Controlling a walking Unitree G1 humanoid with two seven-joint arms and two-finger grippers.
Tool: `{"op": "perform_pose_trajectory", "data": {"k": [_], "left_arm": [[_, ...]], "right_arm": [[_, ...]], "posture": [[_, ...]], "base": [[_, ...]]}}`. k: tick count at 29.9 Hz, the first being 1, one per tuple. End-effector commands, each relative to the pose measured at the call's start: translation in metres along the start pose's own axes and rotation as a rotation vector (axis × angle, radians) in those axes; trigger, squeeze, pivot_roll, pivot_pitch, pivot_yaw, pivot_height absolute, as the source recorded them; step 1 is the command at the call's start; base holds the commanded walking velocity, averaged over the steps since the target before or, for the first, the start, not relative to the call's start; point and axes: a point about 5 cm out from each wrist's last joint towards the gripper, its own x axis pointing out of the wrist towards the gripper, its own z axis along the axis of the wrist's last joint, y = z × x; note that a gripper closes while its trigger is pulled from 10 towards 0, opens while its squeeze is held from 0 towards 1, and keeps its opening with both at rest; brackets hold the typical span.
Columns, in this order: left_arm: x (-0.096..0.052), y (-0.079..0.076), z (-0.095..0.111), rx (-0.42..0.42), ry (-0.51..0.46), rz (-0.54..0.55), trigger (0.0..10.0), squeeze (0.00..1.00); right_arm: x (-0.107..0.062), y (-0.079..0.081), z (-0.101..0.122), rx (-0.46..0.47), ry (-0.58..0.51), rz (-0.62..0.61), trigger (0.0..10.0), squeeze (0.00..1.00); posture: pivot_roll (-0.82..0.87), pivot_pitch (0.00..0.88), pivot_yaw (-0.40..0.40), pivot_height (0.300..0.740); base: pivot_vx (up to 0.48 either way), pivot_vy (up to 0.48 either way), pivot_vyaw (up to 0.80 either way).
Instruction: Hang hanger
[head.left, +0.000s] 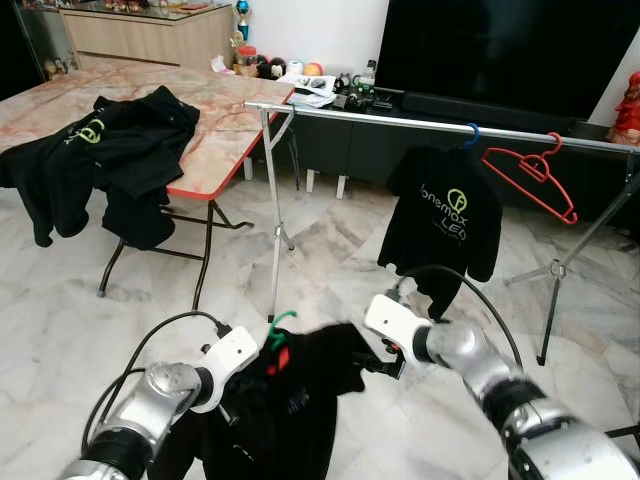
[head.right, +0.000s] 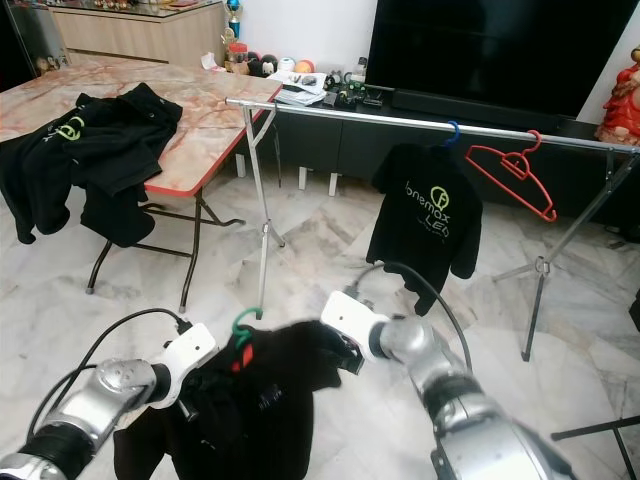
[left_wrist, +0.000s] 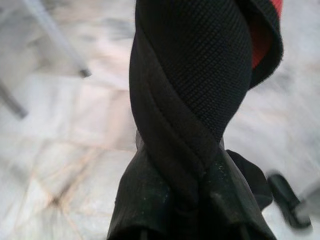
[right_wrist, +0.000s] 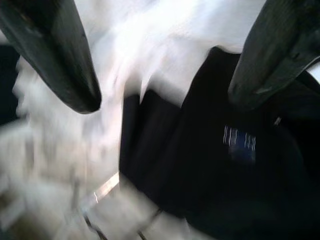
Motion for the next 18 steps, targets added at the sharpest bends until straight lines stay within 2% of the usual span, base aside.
{"op": "perform_pose_trajectory", "data": {"k": [1, 2, 3, 5, 6, 8, 10, 14, 16, 17, 18], "left_arm": [[-0.002, 0.01, 0.007, -0.069, -0.089, 0.135, 10.0, 0.0], [-0.002, 0.011, 0.005, -0.096, -0.099, 0.162, 10.0, 0.0], [-0.002, 0.011, 0.005, -0.096, -0.099, 0.162, 10.0, 0.0], [-0.005, 0.01, -0.004, -0.123, -0.125, 0.234, 10.0, 0.0], [-0.005, 0.01, -0.004, -0.123, -0.125, 0.234, 10.0, 0.0], [-0.007, 0.002, -0.008, -0.158, -0.172, 0.25, 10.0, 0.0], [-0.008, -0.001, -0.01, -0.166, -0.184, 0.25, 10.0, 0.0], [-0.009, -0.006, -0.014, -0.169, -0.184, 0.254, 10.0, 0.0], [-0.014, -0.01, -0.022, -0.188, -0.194, 0.265, 10.0, 0.0], [-0.014, -0.01, -0.022, -0.188, -0.194, 0.265, 10.0, 0.0], [-0.016, -0.011, -0.025, -0.203, -0.19, 0.267, 10.0, 0.0]], "right_arm": [[-0.002, 0.008, -0.03, 0.204, 0.047, -0.098, 10.0, 0.0], [-0.003, 0.011, -0.037, 0.258, 0.053, -0.118, 10.0, 0.0], [-0.003, 0.011, -0.037, 0.258, 0.053, -0.118, 10.0, 0.0], [-0.005, 0.034, -0.069, 0.434, 0.096, -0.169, 10.0, 0.0], [-0.005, 0.034, -0.069, 0.434, 0.096, -0.169, 10.0, 0.0], [-0.01, 0.061, -0.102, 0.645, 0.156, -0.235, 10.0, 0.0], [-0.013, 0.071, -0.112, 0.699, 0.182, -0.259, 10.0, 0.0], [-0.016, 0.083, -0.124, 0.724, 0.225, -0.298, 10.0, 0.0], [-0.022, 0.1, -0.14, 0.804, 0.271, -0.37, 10.0, 0.0], [-0.022, 0.1, -0.14, 0.804, 0.271, -0.37, 10.0, 0.0], [-0.025, 0.107, -0.148, 0.86, 0.299, -0.413, 10.0, 0.0]], "posture": [[0.14, 0.0, -0.064, 0.74], [0.14, 0.0, -0.064, 0.74], [0.14, 0.0, -0.064, 0.74], [0.14, 0.0, -0.052, 0.74], [0.14, 0.0, -0.052, 0.74], [0.14, 0.0, -0.036, 0.74], [0.15, 0.0, -0.029, 0.74], [0.15, 0.0, -0.018, 0.74], [0.14, 0.0, -0.002, 0.74], [0.14, 0.0, -0.002, 0.74], [0.14, 0.0, 0.002, 0.74]], "base": [[0.0, 0.0, 0.0], [0.0, 0.0, 0.0], [0.0, 0.0, 0.0], [0.0, 0.0, 0.0], [0.0, 0.0, 0.0], [0.0, 0.0, 0.0], [0.0, 0.0, 0.0], [0.0, 0.0, 0.0], [0.0, 0.0, 0.0], [0.0, 0.0, 0.0], [0.0, 0.0, 0.0]]}}
